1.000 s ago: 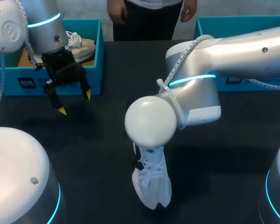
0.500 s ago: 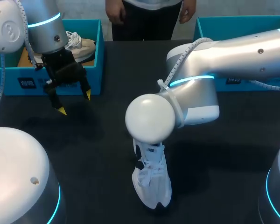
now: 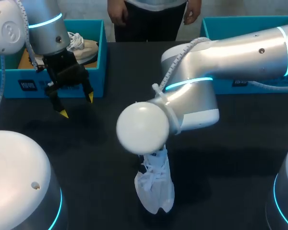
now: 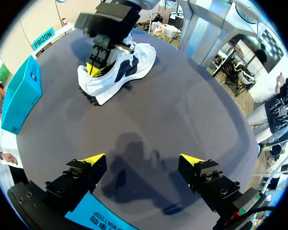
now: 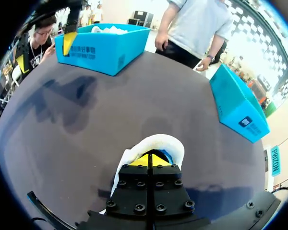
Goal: Take the shoe out of the shoebox, open the shoe tongue, remove and reinsert the insole, then place the shoe into the shoebox
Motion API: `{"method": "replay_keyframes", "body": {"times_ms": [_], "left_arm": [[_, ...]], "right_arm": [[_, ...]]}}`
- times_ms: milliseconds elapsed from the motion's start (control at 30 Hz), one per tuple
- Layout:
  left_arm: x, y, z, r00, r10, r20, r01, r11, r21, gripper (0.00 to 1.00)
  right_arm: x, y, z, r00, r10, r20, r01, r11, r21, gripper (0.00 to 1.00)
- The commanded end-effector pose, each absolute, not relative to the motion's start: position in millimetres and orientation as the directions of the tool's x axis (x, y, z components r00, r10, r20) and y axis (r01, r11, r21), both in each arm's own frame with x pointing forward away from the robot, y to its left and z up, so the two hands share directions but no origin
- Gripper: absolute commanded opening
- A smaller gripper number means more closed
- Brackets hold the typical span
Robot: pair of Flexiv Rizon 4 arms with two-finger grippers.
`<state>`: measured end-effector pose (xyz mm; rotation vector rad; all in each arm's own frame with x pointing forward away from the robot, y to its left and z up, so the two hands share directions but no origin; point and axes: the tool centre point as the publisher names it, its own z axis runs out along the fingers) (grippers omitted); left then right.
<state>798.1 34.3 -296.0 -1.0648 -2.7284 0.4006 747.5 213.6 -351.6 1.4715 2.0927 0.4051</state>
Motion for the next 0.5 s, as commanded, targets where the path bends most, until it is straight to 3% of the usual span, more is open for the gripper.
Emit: {"method": "replay_keyframes", "body": {"times_ms": [33, 500], "left_arm": [[797.4, 34.8, -295.5, -0.726, 0.684, 0.074, 0.635, 0.707, -0.312, 1.00], [797.4, 34.8, -295.5, -0.726, 0.684, 0.074, 0.635, 0.707, -0.312, 1.00]], "right_arm": [[742.3, 219.6, -347.5, -0.211, 0.927, -0.311, 0.769, 0.354, 0.533, 0.00], [750.9, 204.4, -370.4, -0.160, 0.946, -0.281, 0.805, 0.290, 0.518, 0.00]]}}
